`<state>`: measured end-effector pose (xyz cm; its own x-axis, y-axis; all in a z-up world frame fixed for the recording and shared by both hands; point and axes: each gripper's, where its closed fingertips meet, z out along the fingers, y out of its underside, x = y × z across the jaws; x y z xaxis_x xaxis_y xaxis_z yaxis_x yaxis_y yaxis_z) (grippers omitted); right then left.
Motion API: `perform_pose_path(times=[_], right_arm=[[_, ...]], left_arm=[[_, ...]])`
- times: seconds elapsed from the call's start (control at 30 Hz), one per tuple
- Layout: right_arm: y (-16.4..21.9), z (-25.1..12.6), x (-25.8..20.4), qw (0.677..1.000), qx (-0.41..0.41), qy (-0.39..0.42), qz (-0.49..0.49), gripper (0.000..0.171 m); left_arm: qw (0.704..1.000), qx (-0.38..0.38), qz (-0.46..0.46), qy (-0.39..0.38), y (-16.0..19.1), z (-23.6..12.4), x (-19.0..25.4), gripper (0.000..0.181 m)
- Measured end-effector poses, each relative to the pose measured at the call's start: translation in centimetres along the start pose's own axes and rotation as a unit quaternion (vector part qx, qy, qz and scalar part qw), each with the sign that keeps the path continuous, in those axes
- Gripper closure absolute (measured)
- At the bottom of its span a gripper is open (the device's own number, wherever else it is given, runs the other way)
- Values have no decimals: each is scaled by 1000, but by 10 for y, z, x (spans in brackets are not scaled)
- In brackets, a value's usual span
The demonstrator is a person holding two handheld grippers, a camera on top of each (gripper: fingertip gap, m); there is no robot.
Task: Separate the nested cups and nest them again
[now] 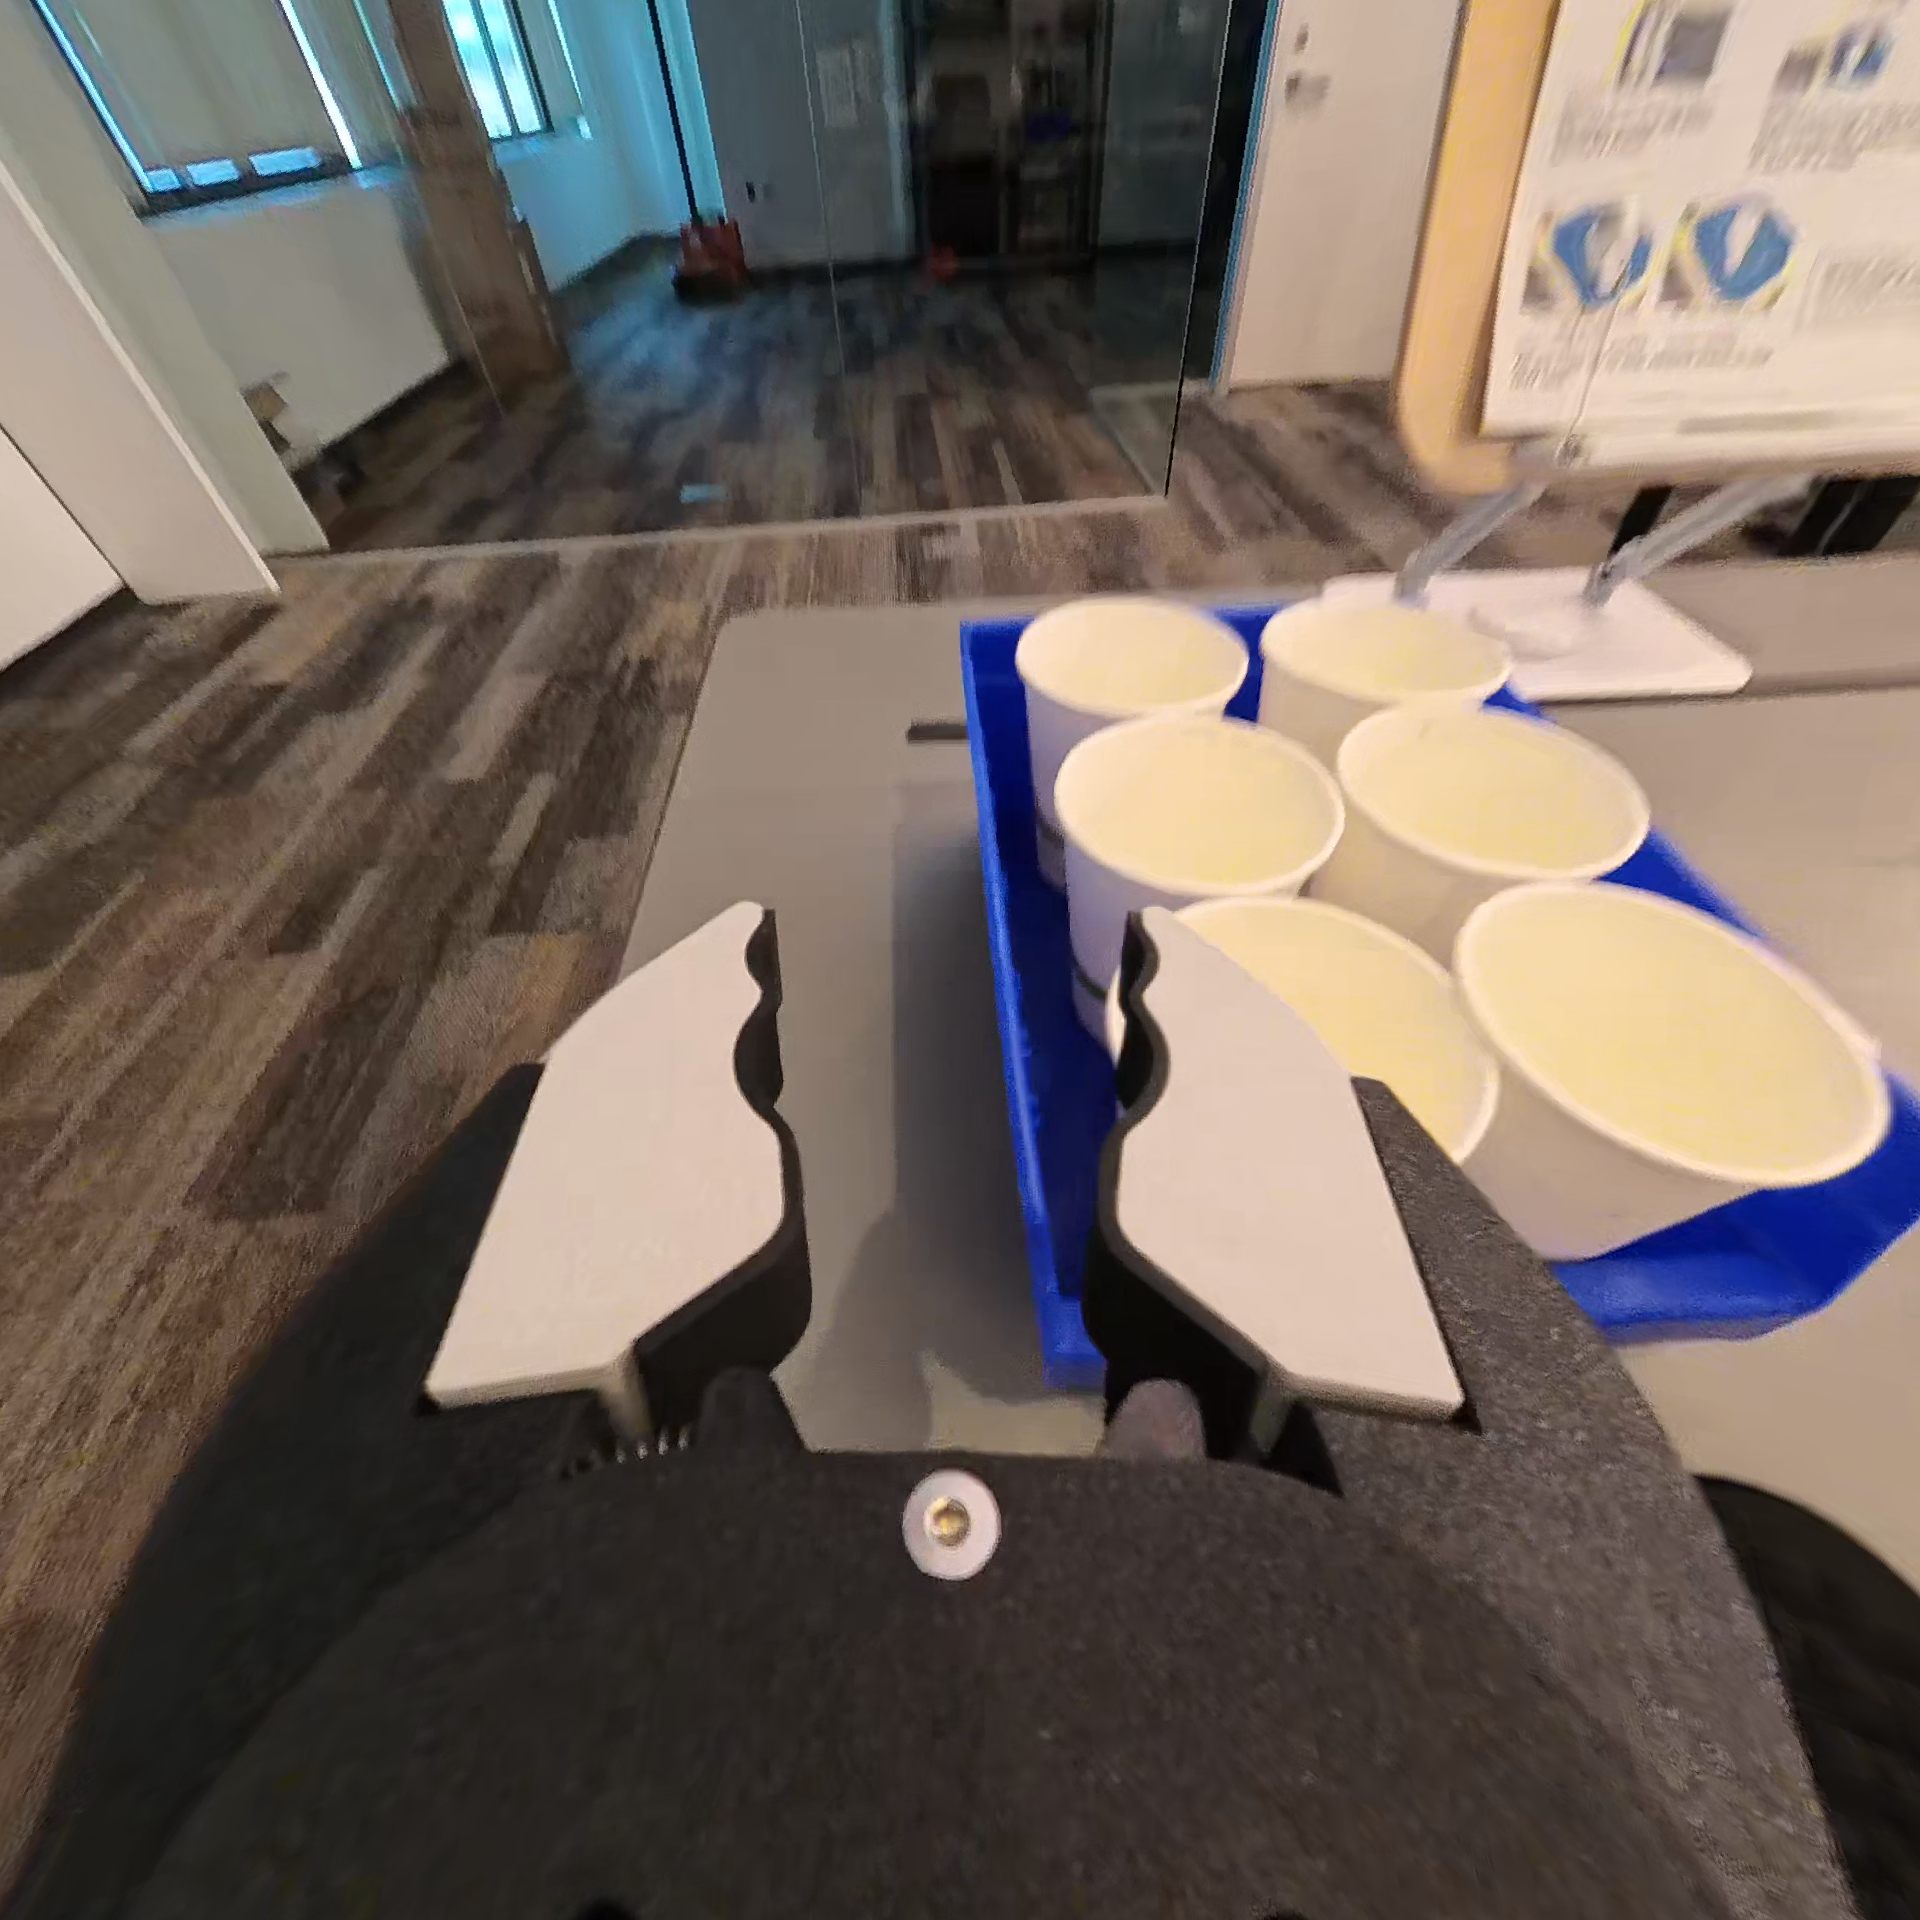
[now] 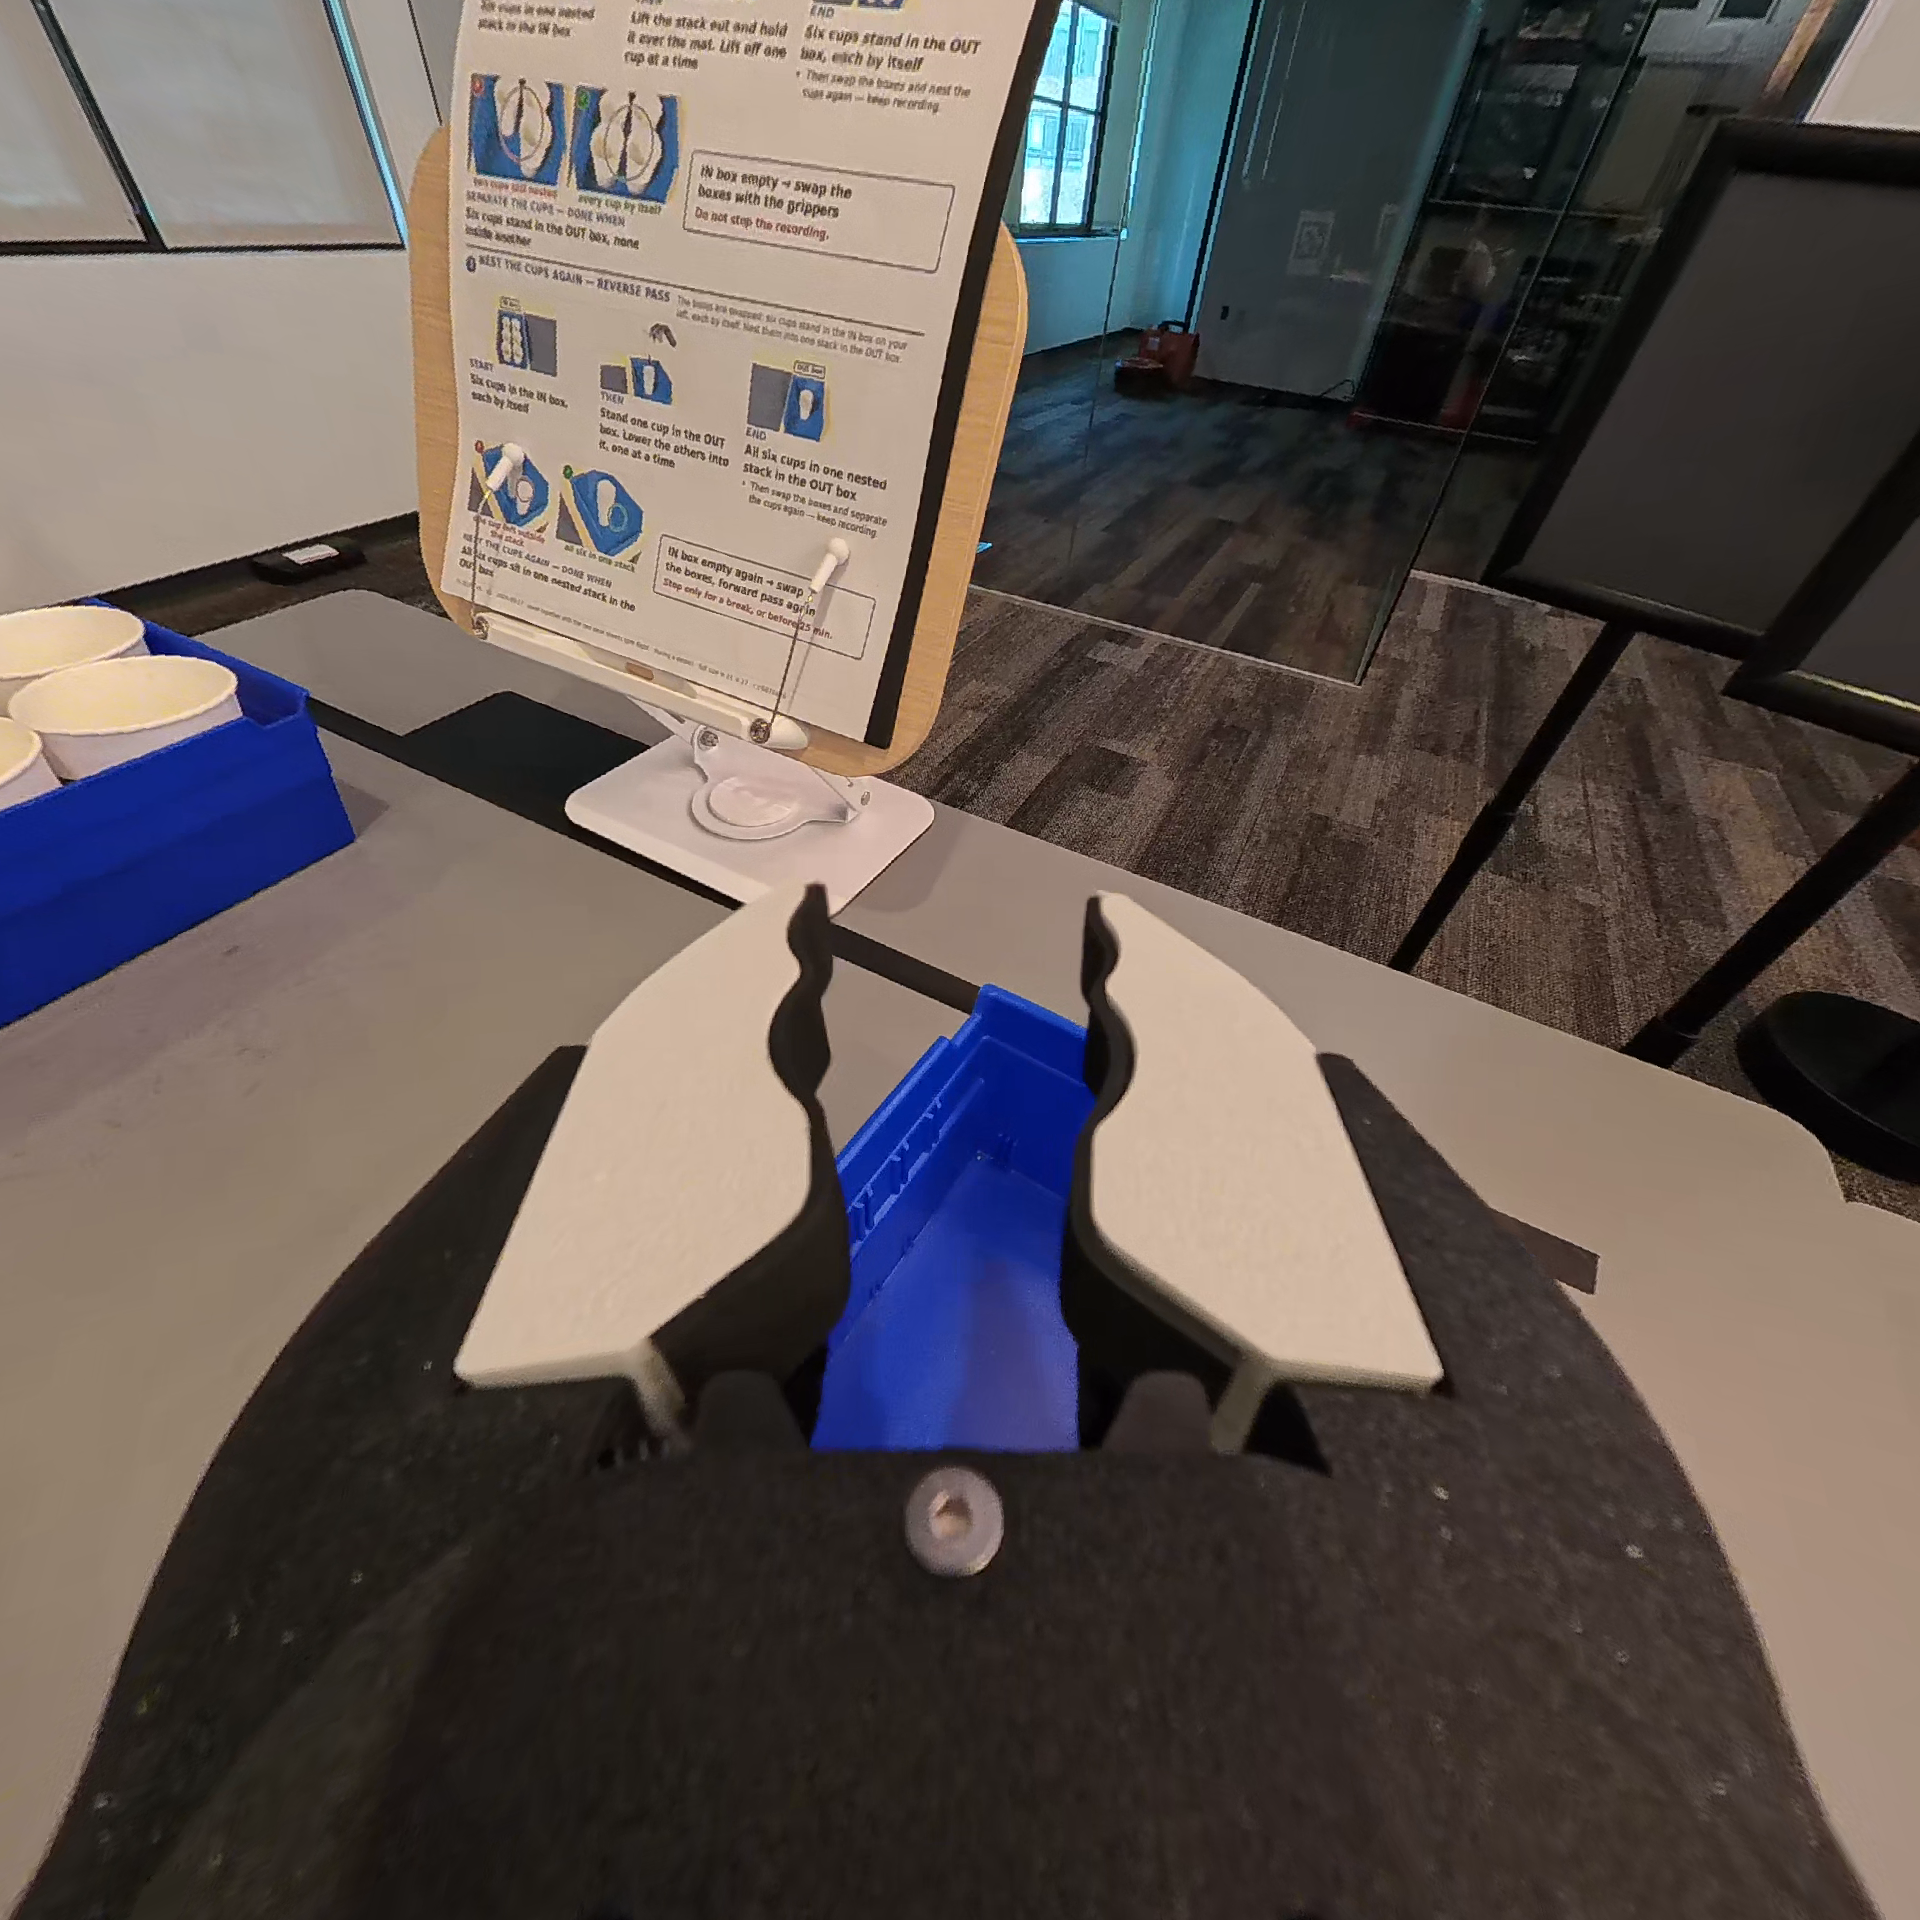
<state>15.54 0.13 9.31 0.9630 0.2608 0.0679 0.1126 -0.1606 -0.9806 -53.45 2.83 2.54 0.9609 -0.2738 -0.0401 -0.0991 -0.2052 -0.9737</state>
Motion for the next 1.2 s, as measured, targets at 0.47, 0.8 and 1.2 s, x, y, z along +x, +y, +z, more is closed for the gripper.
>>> perform_pose_path(times=[0.47, 0.8, 1.2], right_arm=[[-17, -6, 12, 996, 44, 64, -32, 116], [-33, -13, 3, 992, 103, 55, -50, 96], [-8, 4, 0, 998, 52, 10, -34, 115]], left_arm=[[981, 176, 44, 60, -113, -27, 91, 103], [968, 224, 24, 112, -150, -9, 146, 99], [953, 255, 0, 165, -186, 17, 198, 104]])
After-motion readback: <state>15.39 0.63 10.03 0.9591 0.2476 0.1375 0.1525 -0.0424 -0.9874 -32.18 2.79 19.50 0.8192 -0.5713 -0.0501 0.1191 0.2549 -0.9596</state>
